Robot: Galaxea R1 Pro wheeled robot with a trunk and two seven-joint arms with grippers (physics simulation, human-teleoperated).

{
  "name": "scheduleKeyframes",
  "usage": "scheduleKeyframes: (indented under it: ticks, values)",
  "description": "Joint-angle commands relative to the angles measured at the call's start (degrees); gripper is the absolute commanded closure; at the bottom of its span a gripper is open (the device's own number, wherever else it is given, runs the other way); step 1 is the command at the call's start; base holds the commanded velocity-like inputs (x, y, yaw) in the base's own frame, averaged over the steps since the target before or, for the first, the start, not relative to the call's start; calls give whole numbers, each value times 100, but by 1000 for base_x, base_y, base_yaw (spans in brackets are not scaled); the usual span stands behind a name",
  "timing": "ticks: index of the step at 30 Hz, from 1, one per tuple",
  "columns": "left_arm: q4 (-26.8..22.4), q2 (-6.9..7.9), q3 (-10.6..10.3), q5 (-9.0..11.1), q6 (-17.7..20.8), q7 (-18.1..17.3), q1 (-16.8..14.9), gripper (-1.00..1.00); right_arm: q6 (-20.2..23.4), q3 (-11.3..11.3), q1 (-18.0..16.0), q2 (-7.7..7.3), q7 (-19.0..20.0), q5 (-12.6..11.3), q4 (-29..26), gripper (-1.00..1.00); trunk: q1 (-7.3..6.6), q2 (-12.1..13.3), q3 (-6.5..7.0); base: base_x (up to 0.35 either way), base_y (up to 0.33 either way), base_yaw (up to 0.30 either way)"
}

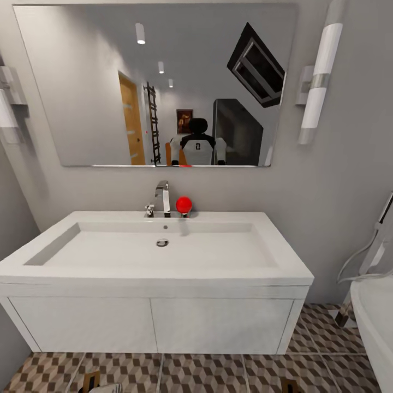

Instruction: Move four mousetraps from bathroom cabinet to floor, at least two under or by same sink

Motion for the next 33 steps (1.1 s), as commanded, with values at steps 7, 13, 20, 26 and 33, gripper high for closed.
scheduleKeyframes:
  ticks: [7, 13, 20, 26, 33]
  values:
    - [-153, 7, -78, 12, 3, 17, -4, 100, -35, 48, -8, 0, 4, -35, -483, 100, 154, -285, -132, 0, 0, 0]
    - [-427, 3, -79, -1, 46, 15, -4, 100, -15, 51, -8, 0, 9, -39, -683, 100, 286, -526, -240, 0, 0, 0]
    - [-445, 1, -82, 11, 48, -14, -4, 100, -21, 63, -8, 0, 37, -40, -680, 100, 418, -767, -347, 0, 0, 0]
    - [-446, -7, -87, 17, 51, -29, -4, 100, -24, 62, -8, 0, 41, -45, -678, 100, 418, -767, -347, 0, 0, 0]
    - [-446, -2, -72, 39, 51, -53, -4, 100, -23, 54, -8, 0, 17, -57, -678, 100, 418, -767, -347, 0, 0, 0]
